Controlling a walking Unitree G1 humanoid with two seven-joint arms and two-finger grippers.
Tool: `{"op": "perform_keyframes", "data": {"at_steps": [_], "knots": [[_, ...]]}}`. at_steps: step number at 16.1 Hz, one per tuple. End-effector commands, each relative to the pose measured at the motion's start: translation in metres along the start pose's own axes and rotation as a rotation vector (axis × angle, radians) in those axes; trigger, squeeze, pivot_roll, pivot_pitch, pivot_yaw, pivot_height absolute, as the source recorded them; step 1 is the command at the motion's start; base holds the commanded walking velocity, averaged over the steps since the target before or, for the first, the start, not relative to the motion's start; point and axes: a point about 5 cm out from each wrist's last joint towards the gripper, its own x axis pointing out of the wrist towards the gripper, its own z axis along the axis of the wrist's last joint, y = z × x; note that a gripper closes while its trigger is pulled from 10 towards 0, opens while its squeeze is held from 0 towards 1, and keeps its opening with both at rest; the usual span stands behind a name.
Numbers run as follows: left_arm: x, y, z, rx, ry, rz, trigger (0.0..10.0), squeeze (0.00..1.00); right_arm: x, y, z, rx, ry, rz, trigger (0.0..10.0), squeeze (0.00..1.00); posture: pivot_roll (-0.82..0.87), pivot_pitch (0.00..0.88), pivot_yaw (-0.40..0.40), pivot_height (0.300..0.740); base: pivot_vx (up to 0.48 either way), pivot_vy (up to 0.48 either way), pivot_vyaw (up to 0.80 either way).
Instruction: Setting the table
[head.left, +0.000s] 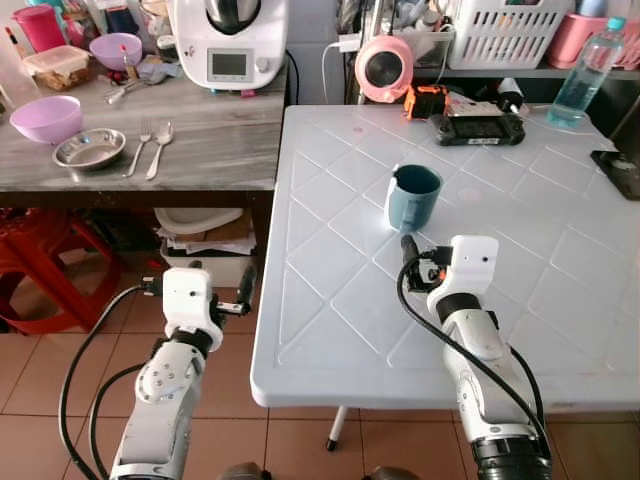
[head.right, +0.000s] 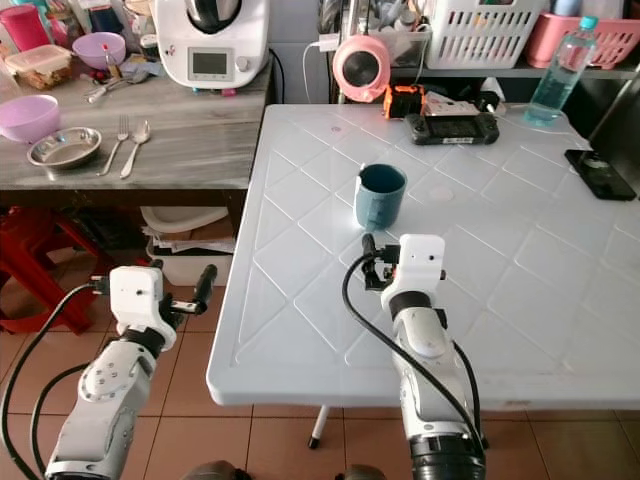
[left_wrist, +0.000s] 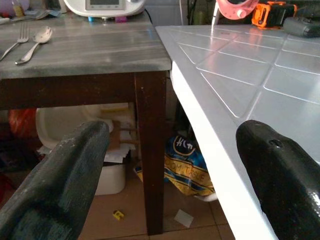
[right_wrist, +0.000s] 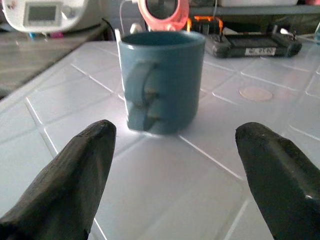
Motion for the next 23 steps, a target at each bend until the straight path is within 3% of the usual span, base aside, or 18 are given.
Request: {"op": "perform_keyframes", "data": {"at_steps": [1, 5, 10, 21, 22, 23], "knots": [[-0.002, 0.003, 0.000, 0.019, 0.002, 0.009, 10.0, 0.00, 0.006, 0.002, 0.007, -0.013, -0.039, -0.002, 10.0, 0.00, 0.00, 0.000, 0.015, 0.740, 0.000, 0.000, 0.00], [-0.006, 0.004, 0.001, 0.029, 0.006, 0.009, 10.0, 0.00, 0.021, 0.001, 0.012, -0.001, -0.042, -0.011, 10.0, 0.00, 0.02, 0.000, 0.018, 0.740, 0.000, 0.000, 0.00], [-0.010, 0.002, 0.002, 0.027, 0.010, 0.006, 10.0, 0.00, 0.031, 0.017, 0.014, -0.006, -0.047, 0.054, 10.0, 0.00, 0.02, 0.005, 0.006, 0.740, 0.000, 0.000, 0.00], [-0.016, 0.004, 0.005, 0.033, 0.028, 0.005, 10.0, 0.00, 0.048, 0.000, 0.020, -0.032, -0.067, -0.043, 10.0, 0.00, 0.04, 0.054, 0.009, 0.740, 0.000, 0.000, 0.00], [-0.017, 0.005, 0.006, 0.035, 0.030, 0.005, 10.0, 0.00, 0.050, 0.000, 0.020, -0.027, -0.065, -0.044, 9.3, 0.00, 0.04, 0.056, 0.010, 0.740, 0.000, 0.000, 0.00], [-0.017, 0.005, 0.006, 0.036, 0.031, 0.005, 10.0, 0.00, 0.051, 0.001, 0.020, -0.025, -0.065, -0.046, 4.6, 0.00, 0.04, 0.056, 0.010, 0.740, 0.000, 0.000, 0.00]]}}
